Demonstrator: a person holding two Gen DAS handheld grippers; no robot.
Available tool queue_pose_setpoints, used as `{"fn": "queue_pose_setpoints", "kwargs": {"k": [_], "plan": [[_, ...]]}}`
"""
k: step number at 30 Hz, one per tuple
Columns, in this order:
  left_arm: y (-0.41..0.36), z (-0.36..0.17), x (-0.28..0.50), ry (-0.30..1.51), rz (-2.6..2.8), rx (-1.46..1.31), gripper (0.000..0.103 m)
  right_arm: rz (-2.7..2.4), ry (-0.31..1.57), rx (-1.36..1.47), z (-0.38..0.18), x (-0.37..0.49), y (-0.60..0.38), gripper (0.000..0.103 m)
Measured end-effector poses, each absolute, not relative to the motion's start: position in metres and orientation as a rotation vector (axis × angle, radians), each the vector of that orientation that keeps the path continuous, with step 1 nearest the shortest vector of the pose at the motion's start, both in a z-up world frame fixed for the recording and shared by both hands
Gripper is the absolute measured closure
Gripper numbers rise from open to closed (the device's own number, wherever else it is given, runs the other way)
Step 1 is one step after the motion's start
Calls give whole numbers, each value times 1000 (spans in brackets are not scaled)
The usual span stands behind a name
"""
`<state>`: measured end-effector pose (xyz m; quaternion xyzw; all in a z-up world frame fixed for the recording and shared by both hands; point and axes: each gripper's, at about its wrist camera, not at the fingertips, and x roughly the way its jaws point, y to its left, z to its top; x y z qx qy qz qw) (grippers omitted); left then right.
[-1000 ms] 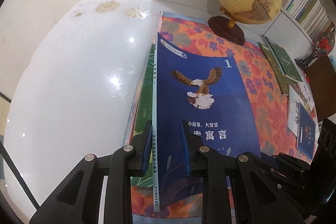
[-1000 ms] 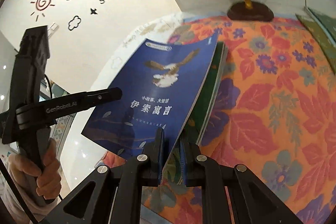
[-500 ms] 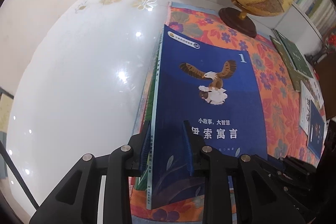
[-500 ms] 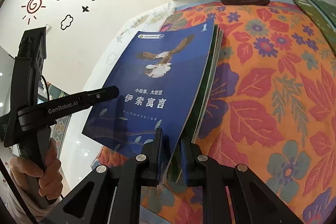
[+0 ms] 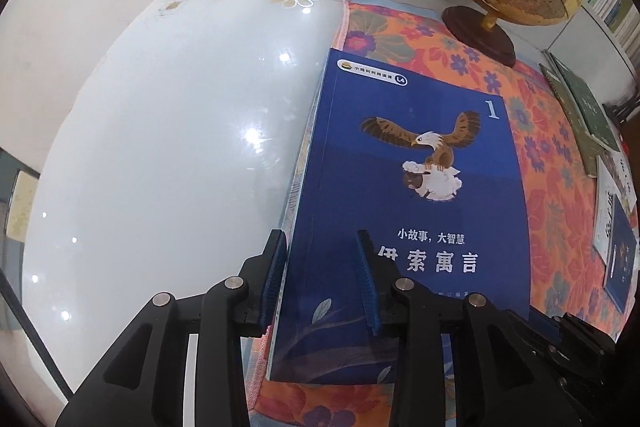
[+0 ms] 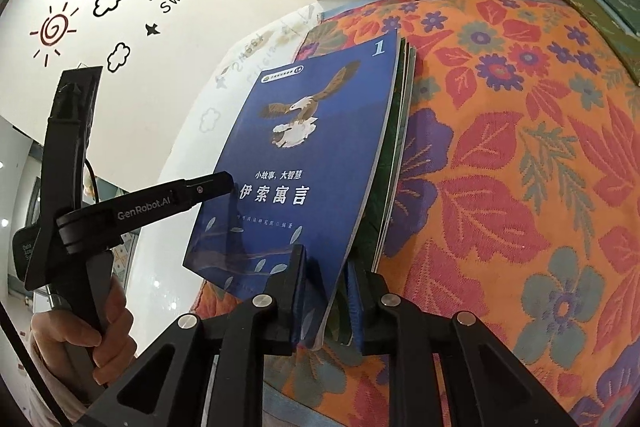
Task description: Organize books
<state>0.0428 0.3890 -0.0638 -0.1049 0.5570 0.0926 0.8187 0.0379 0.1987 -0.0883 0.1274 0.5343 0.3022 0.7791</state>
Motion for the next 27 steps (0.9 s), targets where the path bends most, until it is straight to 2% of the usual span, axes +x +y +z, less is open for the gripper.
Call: {"fn": "queue_pose_setpoints", "kwargs": {"k": [7,10,12,14,21,27], "plan": [[381,-64,45,1192,226,-167,71,646,1138,280,-88,33,200,80],[381,-63,44,1195,249,-167,71,681,1165,335,-89,37,196,69],[382,-61,43,1192,265,-161,71,684,1183,382,-88,40,188,56],[382,-55,43,1186,278,-161,71,671,1177,406,-84,42,178,52],[352,-25,61,1141,214,-195,68,625,1133,513,-77,57,118,51],[253,-19,82,1160,11,-165,68,575,1049,481,-58,78,35,51]]}}
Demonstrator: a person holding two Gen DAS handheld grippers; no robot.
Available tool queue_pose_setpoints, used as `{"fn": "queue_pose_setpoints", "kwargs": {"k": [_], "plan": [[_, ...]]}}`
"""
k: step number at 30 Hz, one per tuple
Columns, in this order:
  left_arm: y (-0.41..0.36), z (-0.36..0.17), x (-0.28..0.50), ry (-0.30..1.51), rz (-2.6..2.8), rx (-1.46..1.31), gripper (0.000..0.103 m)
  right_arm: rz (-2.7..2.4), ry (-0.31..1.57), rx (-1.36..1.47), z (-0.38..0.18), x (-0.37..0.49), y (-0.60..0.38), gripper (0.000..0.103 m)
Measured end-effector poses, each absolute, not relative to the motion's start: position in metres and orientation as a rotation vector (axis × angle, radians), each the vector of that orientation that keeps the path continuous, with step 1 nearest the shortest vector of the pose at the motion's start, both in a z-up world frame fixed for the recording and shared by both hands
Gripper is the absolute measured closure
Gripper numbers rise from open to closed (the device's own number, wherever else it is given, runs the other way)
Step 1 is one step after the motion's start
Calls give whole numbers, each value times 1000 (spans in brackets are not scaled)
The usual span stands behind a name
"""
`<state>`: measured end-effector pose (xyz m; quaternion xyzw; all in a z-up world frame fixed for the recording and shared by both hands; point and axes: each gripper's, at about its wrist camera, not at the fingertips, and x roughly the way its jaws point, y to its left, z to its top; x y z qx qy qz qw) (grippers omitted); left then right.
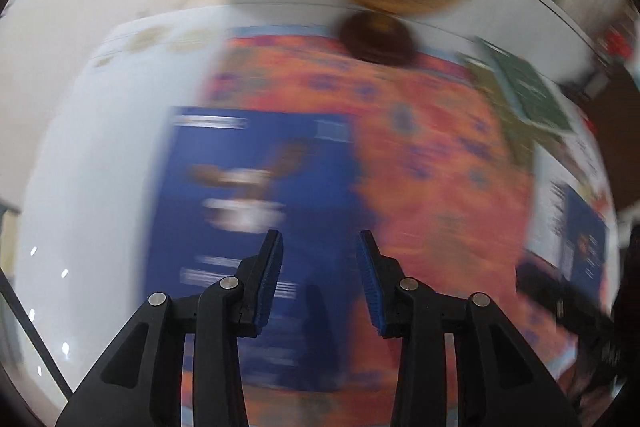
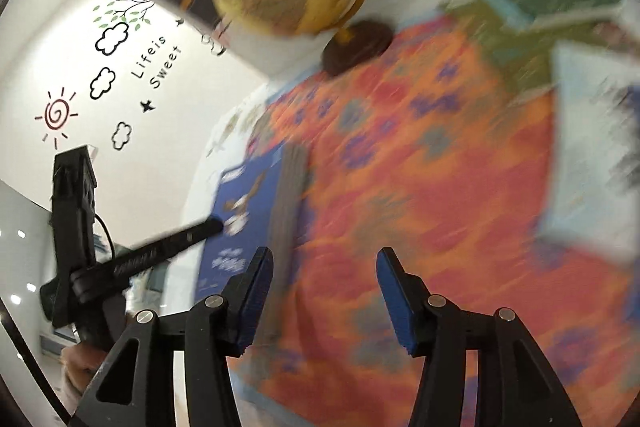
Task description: Organize books
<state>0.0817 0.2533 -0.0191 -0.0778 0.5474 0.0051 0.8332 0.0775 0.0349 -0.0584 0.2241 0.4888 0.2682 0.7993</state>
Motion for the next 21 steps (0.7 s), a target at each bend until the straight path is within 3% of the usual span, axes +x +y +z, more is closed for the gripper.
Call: {"fn": "queue_pose_setpoints", "kwargs": {"k": [14,18,21], "plan": [[-13,-84,56,1400,-498,-323,68,285,1057,37,-70,149,-213,51],[-49,-92,44,1416,-496,-301,65,183,1083,-116,-80,159,-245,51],[-47,-95,55,1426,-477,-364,65,261,1135,-72,-90,158,-264,51]]}}
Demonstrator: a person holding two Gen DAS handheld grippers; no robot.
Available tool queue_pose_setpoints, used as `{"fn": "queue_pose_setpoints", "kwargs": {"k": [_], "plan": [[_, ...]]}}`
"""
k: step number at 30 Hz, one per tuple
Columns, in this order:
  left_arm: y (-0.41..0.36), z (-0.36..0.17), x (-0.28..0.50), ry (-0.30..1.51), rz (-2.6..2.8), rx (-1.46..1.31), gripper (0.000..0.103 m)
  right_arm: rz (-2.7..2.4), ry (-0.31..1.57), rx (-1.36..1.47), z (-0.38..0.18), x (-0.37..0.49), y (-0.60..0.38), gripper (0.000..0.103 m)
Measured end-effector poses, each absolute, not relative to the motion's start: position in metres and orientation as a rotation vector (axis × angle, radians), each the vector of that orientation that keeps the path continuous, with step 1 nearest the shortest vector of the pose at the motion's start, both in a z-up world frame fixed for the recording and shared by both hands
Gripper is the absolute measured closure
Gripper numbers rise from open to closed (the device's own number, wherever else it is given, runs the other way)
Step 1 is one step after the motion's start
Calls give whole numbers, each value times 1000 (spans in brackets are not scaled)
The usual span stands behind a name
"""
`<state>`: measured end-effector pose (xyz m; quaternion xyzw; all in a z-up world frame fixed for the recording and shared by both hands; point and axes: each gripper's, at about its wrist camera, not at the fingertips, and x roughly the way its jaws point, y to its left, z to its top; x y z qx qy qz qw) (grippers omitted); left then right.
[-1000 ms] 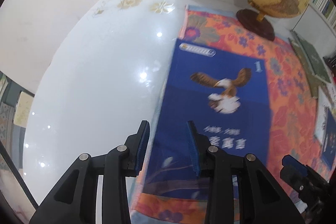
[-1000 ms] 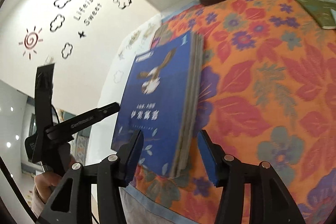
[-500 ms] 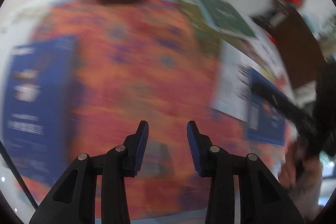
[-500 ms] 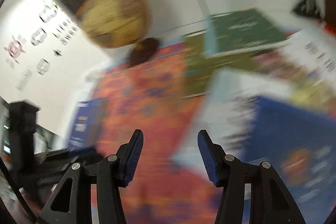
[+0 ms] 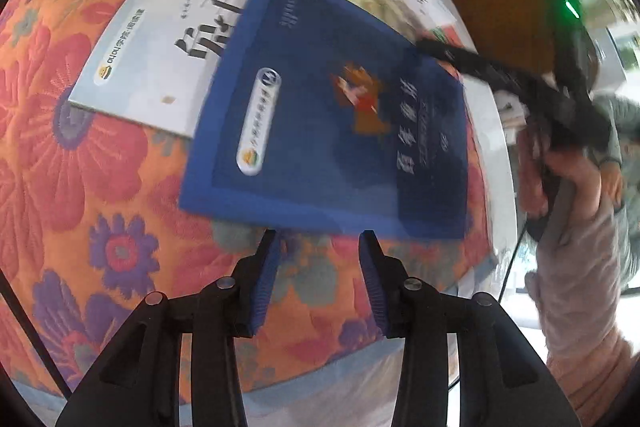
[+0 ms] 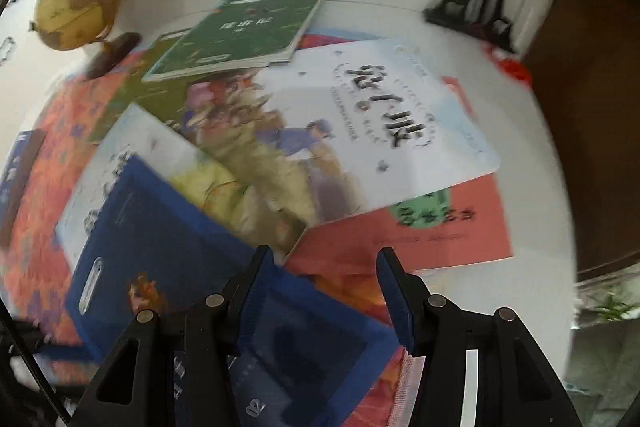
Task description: Organize books
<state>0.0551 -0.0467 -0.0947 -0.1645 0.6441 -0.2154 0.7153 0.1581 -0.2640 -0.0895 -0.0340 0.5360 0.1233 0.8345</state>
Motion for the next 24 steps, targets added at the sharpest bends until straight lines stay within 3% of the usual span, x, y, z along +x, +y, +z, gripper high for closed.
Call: {"fn": "queue_pose_setpoints", "kwargs": {"k": [3,8,14,24], "plan": [[-29,-99,73,1437,-450,-489,65,351,1185,-11,-95,155,-259,49],[-3,-89,88,1371,-316,-437,65,453,1232,-45,-93,135,-225,47],[44,-97,117,1351,-259,-517,64,558,1274,112,-101,112,-204,47],[73,-93,134,1337,-149,-334,63,559,1244,360,-104,65,-154,47]]}}
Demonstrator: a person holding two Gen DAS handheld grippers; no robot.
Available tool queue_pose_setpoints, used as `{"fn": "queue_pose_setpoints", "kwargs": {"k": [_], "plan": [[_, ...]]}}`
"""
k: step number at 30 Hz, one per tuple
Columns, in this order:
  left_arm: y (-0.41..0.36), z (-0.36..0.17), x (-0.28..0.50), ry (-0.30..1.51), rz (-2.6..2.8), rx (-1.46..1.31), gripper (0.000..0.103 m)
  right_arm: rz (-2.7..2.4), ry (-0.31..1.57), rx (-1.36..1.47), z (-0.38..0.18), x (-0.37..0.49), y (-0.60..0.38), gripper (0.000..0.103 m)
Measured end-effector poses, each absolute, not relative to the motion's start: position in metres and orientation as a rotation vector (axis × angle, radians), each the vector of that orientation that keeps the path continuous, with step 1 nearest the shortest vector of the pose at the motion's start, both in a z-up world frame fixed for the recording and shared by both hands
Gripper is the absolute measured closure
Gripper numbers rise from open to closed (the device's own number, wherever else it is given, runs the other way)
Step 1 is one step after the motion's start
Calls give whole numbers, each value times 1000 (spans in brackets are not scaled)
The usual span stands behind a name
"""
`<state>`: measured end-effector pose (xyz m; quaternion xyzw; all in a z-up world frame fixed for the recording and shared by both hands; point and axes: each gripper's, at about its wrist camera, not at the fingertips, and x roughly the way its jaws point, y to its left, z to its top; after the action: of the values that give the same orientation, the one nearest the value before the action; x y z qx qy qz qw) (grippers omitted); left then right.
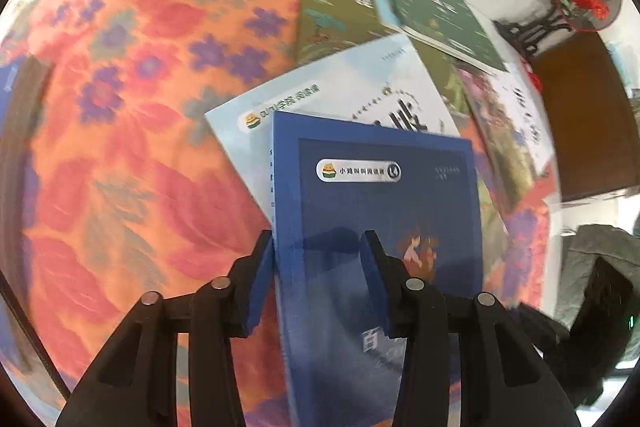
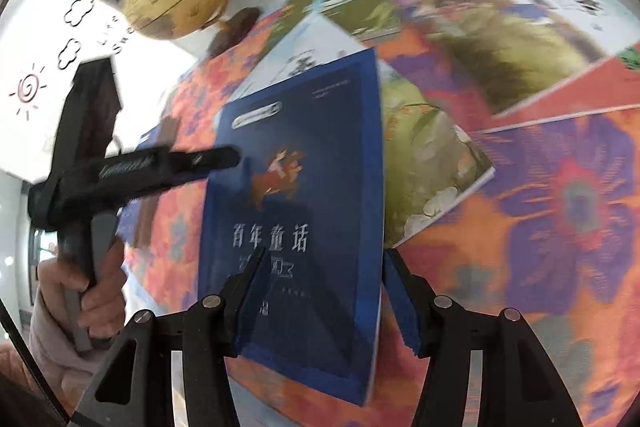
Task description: Organize books
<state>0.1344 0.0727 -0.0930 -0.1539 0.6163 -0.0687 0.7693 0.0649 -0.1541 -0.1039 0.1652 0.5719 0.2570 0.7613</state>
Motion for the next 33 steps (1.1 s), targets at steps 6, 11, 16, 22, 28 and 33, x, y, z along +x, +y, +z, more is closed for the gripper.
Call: {"fn": "queue_pose_setpoints", "kwargs": {"k": [6,11,16,22,28,33], "plan": [[100,-101,117,1373,-165,-368,61,611,1271,429,-110,42,-140,47],[105,-104,91,1339,-246,-383,61,663,1258,431,-114,29,-147,47],[96,-104,65,1344,-339,-305,55,673,1222,452,-118,28,-146,45],[91,-107,40,1351,-456,-300,44,678,1190,547,-124,24,-161,45],[92,-106,28,1321,-447,-324,45,677,1173,468,-118,23,-148,37],[98,-104,22,1299,-420,-344,55,685,1159,447,-116,23,-141,30]]}}
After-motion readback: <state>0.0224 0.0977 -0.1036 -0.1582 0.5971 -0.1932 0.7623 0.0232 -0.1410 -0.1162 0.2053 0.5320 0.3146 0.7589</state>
